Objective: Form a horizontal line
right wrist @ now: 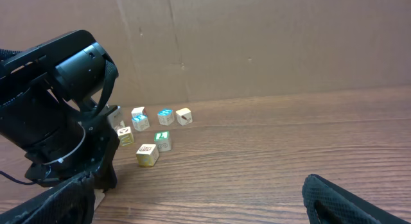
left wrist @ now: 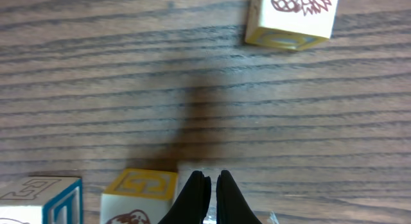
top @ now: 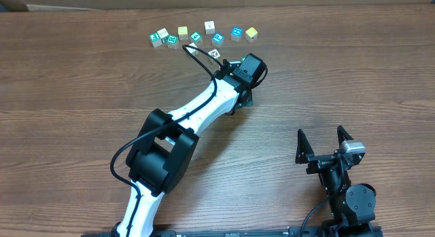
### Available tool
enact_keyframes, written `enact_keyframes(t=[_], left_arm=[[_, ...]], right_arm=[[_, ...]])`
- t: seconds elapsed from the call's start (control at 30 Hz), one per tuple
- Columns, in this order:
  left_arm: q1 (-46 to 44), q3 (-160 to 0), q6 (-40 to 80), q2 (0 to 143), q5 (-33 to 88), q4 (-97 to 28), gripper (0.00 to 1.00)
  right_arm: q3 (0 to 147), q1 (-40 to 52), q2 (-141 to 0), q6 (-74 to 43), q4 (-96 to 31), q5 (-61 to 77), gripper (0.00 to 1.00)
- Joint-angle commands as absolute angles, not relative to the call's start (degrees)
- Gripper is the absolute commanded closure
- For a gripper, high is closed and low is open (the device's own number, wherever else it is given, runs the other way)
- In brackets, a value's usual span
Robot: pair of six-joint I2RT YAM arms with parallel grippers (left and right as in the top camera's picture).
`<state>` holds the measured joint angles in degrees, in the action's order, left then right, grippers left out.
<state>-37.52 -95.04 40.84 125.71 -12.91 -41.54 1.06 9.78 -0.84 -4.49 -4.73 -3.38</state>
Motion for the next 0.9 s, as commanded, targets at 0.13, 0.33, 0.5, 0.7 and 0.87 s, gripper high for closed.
enact_keyframes(t=[0.13,0.33,0.5,0.7,0.87], left_arm=[[-37.91,-94.59,43.97,126.32,-15.64,-43.46,0.96],[-37.91,-94.59,43.94,126.32,-15.64,-44.38,0.96],[-37.91,-94.59,43.92,126.32,-15.7,-45.04,0.96],[-37.91,-94.59,43.94,126.32,-16.95,-45.36,0.96],[-37.91,-94.59,43.94,126.32,-16.95,-45.84,0.96]], right_arm=[[0.45,9.52,-0.19,-4.45,-4.45,-3.29,0.0],[0.45,9.52,-0.19,-4.45,-4.45,-3.29,0.0],[0.45,9.52,-0.19,-4.45,-4.45,-3.29,0.0],[0.45,9.52,-0.19,-4.45,-4.45,-3.27,0.0],[0.45,9.52,-0.19,-4.45,-4.45,-3.27,0.0]])
